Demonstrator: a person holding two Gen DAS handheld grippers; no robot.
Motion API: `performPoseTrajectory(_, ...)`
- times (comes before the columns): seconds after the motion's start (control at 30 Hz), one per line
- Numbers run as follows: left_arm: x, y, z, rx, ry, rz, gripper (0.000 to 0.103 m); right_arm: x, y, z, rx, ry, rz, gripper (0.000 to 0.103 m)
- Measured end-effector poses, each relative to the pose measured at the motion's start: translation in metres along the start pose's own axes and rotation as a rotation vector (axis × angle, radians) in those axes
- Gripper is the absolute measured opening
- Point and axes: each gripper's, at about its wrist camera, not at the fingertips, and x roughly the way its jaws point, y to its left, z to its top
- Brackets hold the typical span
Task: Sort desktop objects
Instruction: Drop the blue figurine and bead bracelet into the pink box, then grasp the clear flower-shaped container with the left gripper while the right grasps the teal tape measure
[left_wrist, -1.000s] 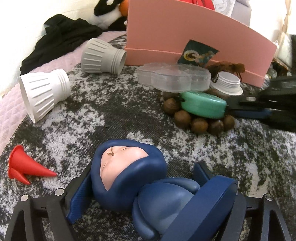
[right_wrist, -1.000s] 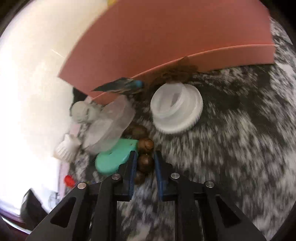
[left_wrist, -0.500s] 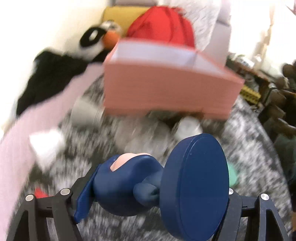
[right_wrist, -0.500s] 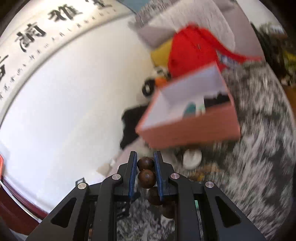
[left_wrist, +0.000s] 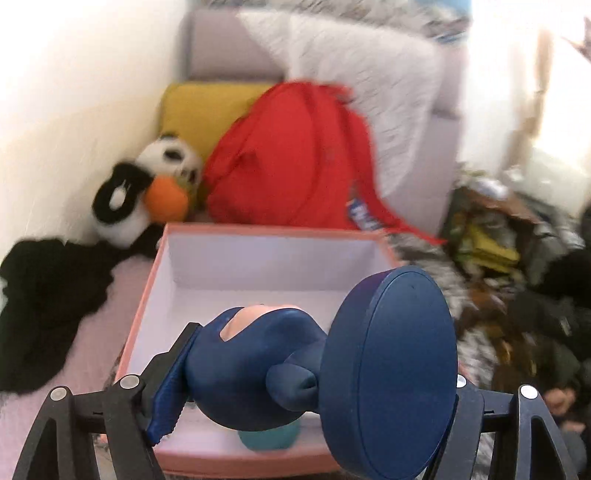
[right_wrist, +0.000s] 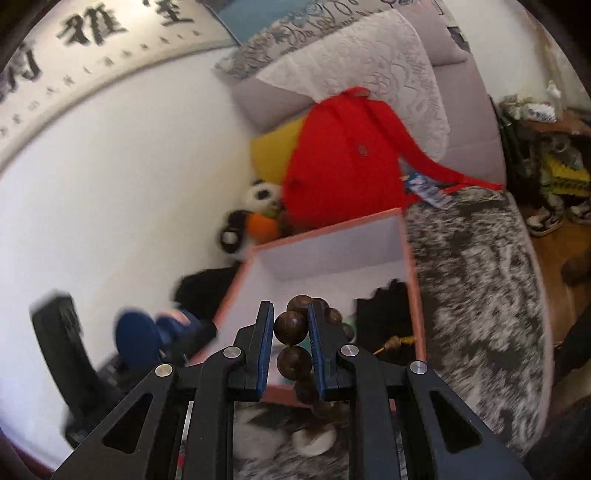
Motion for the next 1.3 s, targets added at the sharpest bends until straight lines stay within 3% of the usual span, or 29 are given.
performPoseTrajectory(0.07,0.021,0.001,0.0,-0.014,0.037,0.076,0.083,0.02,-0.003,-0.003,-0.051,0.03,-0.103,0.024)
performPoseTrajectory(0.1,0.03,0.002,0.0,-0.021,0.05,0.115,0.088,0.028,-0.004,-0.007,-0.088,0.04,-0.169,0.045)
performPoseTrajectory(0.13,0.033,0.004,-0.001,-0.025,0.04,0.147,0.092,0.033,-0.002,-0.013,-0.141,0.037,-0.247,0.078)
performPoseTrajectory(0.17,0.03,0.005,-0.005,-0.025,0.016,0.157,0.094,0.036,0.0,-0.02,-0.192,0.028,-0.313,0.089)
performPoseTrajectory(0.2,0.026,0.006,-0.008,-0.02,-0.012,0.166,0.097,0.034,0.002,-0.029,-0.233,-0.007,-0.324,0.093)
performPoseTrajectory(0.23,0.017,0.005,-0.012,-0.004,-0.049,0.17,0.103,0.031,0.004,-0.038,-0.271,-0.037,-0.333,0.093)
performPoseTrajectory(0.4,-0.037,-0.004,-0.047,0.095,-0.214,0.182,0.103,-0.01,0.011,-0.094,-0.304,-0.142,-0.33,0.093)
performPoseTrajectory(0.53,-0.092,-0.01,-0.119,0.175,-0.291,0.192,0.103,-0.058,0.018,-0.153,-0.257,-0.255,-0.347,0.1)
performPoseTrajectory(0.63,-0.104,-0.004,-0.171,0.2,-0.211,0.208,0.103,-0.081,0.011,-0.197,-0.157,-0.278,-0.312,0.101)
performPoseTrajectory(0.7,-0.105,0.002,-0.21,0.189,-0.091,0.214,0.103,-0.086,0.005,-0.225,-0.106,-0.266,-0.254,0.1)
performPoseTrajectory(0.87,-0.098,0.011,-0.275,0.174,0.093,0.248,0.103,-0.068,0.011,-0.265,-0.19,-0.13,-0.168,0.099)
performPoseTrajectory(0.97,-0.09,0.012,-0.279,0.153,0.137,0.251,0.103,-0.058,0.013,-0.273,-0.217,-0.085,-0.132,0.099)
performPoseTrajectory(1.13,-0.063,0.02,-0.255,0.115,0.164,0.266,0.103,-0.041,0.004,-0.283,-0.171,0.015,-0.089,0.095)
performPoseTrajectory(1.3,-0.013,0.03,-0.222,0.061,0.198,0.205,0.103,-0.03,-0.007,-0.288,-0.132,0.06,-0.105,0.092)
